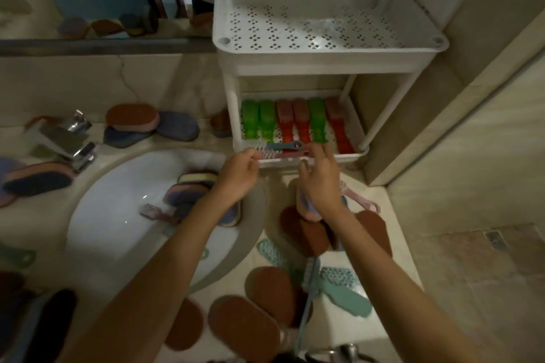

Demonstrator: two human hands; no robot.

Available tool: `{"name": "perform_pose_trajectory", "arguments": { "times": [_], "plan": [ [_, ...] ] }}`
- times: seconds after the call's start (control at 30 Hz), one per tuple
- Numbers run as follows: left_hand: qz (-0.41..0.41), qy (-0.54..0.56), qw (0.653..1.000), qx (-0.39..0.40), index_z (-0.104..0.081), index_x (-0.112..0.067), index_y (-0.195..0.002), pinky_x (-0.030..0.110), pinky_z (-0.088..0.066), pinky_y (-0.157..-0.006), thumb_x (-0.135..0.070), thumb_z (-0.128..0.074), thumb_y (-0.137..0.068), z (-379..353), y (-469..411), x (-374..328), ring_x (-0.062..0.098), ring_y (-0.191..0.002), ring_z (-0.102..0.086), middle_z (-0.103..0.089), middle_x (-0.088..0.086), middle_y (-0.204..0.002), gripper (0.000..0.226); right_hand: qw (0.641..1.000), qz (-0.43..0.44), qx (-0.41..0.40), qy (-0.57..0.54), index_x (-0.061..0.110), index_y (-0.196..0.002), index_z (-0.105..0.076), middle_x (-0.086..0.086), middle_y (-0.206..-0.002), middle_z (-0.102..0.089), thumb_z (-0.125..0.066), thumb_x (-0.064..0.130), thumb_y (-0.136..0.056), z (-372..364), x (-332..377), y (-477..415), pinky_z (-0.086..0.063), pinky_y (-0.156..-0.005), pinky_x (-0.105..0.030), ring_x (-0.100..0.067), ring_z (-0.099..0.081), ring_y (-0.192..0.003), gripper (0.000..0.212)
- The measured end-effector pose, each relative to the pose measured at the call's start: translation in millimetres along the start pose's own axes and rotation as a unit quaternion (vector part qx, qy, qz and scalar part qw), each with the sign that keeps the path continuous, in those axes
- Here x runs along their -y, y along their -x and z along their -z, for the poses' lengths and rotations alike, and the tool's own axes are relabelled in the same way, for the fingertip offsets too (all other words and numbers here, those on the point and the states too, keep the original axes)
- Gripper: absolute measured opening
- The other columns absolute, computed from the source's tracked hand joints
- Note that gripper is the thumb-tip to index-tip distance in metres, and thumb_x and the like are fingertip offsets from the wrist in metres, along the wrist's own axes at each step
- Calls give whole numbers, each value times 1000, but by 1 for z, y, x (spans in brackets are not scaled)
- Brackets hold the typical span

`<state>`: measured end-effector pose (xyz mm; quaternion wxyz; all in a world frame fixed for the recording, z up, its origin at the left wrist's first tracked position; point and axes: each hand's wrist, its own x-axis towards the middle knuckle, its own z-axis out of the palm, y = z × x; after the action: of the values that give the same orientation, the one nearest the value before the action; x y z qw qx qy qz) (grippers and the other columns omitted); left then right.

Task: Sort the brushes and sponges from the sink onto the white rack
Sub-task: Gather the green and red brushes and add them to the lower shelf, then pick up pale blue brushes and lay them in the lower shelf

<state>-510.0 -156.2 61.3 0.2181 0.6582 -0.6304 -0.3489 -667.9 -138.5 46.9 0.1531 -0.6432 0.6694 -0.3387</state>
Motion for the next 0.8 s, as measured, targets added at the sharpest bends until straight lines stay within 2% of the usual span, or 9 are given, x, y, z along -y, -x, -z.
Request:
{"name": "perform_pose_trajectory", "arguments": {
  "times": [0.07,0.17,0.3,0.37,0.43,0.53,0.67,0.73,0.8],
  "plan": [
    [24,12,1000,3,-62,0,-110,39,-48,-95,-6,-42,-94,4,20,22,32,-107,-60,-66,20,-111,26,997,-26,71,-27,1,-111,-58,-21,-107,-60,-52,6,-85,-9,13,36,-40,-73,-33,-34,-58,-94,27],
    [62,46,996,34,-61,-4,-105,48,-48,-94,-1,-42,-93,8,46,55,37,-107,-60,-64,24,-111,23,975,-49,215,4,3,-109,-59,-20,-101,-65,-55,13,-86,-28,19,82,-46,-76,-40,-37,-61,-94,25],
    [116,51,991,40,-60,2,-112,43,-48,-91,-2,-43,-93,4,76,90,37,-105,-59,-63,20,-114,26,919,-72,350,167,4,-128,-47,-21,-132,-49,-51,18,-91,-42,19,117,-46,-86,-43,-38,-56,-112,40],
    [127,76,988,54,-59,6,-111,46,-47,-94,-1,-44,-94,-1,85,98,41,-109,-57,-61,26,-117,24,906,-100,358,203,3,-131,-44,-19,-140,-39,-50,22,-93,-45,21,122,-46,-90,-43,-38,-55,-115,43],
    [129,69,987,64,-58,6,-112,43,-45,-93,-3,-43,-94,-2,88,100,38,-109,-58,-61,24,-117,25,902,-111,350,229,2,-130,-43,-19,-140,-36,-47,16,-94,-49,22,120,-44,-94,-43,-39,-52,-119,39],
    [121,67,988,72,-58,4,-114,41,-45,-92,-5,-43,-95,-2,87,102,36,-110,-58,-60,22,-119,26,897,-116,350,245,-1,-128,-43,-21,-137,-38,-45,8,-92,-54,24,114,-43,-95,-45,-41,-49,-120,37],
    [115,53,989,75,-57,3,-115,39,-46,-90,-5,-43,-95,-3,80,104,34,-108,-58,-61,21,-117,27,910,-128,329,216,-1,-125,-47,-21,-132,-44,-50,14,-90,-61,26,106,-44,-95,-44,-40,-50,-118,39],
    [117,65,987,84,-59,3,-112,39,-47,-87,-4,-46,-93,-5,77,102,35,-104,-59,-62,22,-111,24,917,-140,318,196,-1,-122,-48,-22,-125,-51,-54,18,-90,-66,27,101,-45,-92,-43,-39,-53,-116,38],
    [132,89,983,94,-60,-1,-98,35,-45,-81,-1,-49,-91,-6,74,100,33,-94,-59,-63,17,-93,13,928,-153,298,164,-1,-119,-49,-23,-120,-57,-58,24,-88,-71,28,96,-47,-89,-42,-38,-56,-112,41]
  ]
}}
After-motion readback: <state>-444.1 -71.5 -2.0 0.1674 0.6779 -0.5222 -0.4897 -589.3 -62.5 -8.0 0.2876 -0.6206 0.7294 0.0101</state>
